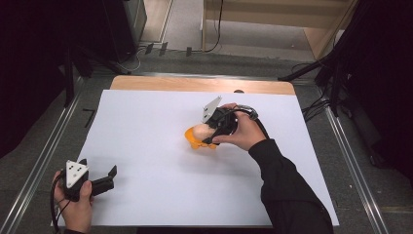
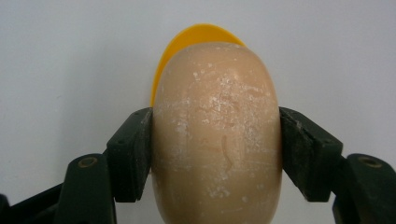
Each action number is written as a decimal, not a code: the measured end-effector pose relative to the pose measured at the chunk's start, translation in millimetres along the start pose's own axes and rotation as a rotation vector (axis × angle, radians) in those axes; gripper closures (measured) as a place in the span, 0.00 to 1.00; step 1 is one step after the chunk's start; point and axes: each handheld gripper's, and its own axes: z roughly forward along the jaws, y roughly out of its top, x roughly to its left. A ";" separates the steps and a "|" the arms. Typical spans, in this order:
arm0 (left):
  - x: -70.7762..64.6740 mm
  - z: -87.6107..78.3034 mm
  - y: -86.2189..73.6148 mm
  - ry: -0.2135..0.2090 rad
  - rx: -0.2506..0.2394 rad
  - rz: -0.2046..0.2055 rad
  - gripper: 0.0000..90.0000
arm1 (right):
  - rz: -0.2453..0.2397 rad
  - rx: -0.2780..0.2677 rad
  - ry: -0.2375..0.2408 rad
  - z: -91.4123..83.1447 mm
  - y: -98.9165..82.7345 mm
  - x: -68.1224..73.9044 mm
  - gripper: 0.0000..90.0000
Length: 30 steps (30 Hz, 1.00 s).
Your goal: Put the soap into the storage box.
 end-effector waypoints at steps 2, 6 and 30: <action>-0.2 -0.3 -0.1 -0.003 -0.001 0.003 0.00 | -0.001 0.002 -0.005 0.5 -0.8 -0.8 0.37; 0.0 -0.5 -0.1 -0.003 0.000 0.002 0.00 | 0.013 -0.004 -0.002 0.7 -2.3 -1.4 0.36; -0.9 0.6 0.2 -0.007 0.008 0.011 0.00 | 0.187 -0.069 -0.044 -23.8 -34.7 10.4 0.15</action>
